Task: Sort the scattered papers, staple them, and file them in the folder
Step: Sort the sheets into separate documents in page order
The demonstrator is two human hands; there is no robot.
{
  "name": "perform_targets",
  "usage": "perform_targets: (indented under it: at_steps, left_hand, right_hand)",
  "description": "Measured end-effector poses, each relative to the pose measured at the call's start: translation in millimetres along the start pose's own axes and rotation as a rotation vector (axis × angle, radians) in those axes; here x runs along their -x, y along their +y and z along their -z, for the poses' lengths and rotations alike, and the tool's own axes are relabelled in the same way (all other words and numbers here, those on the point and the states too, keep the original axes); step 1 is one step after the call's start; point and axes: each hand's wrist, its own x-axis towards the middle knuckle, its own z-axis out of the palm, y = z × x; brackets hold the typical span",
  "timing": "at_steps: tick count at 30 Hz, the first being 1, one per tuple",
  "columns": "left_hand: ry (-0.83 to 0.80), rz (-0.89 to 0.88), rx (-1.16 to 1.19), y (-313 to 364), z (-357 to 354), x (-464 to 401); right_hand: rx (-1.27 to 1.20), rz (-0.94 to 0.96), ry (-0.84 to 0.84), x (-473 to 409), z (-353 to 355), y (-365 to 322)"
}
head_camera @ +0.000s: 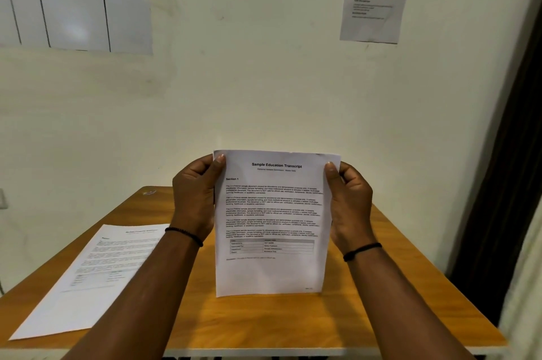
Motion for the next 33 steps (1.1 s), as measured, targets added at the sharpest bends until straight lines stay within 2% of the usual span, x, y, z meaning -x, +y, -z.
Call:
perform_targets:
  at_steps: [7,9,15,19,23,27,30,33]
  left_hand:
    - [-0.046,-0.012,-0.074,27.5,-4.6,-11.5]
    - [-0.053,0.032,-0.114,28.7,-1.6,-17.7]
    - [0.054,0.458,-0.193,-40.2,36.7,-4.4]
    - [0.157,0.626,-0.283,-88.9,67.8,10.3]
    - [0.221,0.683,-0.350,-106.9,87.6,9.6]
    - [0.236,0.644,-0.422,-113.5,104.3,-8.1]
    - [0.245,0.611,-0.433,-115.9,114.8,-19.6]
    - [0.291,0.612,-0.399,-120.5,127.1,-35.0]
  right_hand:
    - [0.006,0.005,-0.004,-11.8,5.1,-25.6]
    - [0.011,-0.056,-0.034,-18.8,9.0,-26.6]
    - [0.089,-0.457,-0.057,-13.6,21.1,47.8]
    - [0.182,-0.618,-0.067,0.5,21.1,106.8]
    - [0.253,-0.652,-0.073,5.6,10.1,141.6]
    - [0.333,-0.644,-0.116,0.2,-7.9,172.0]
    - [0.420,-0.598,-0.144,-7.9,-24.1,191.4]
    - [0.612,-0.454,-0.143,-19.2,-47.2,209.4]
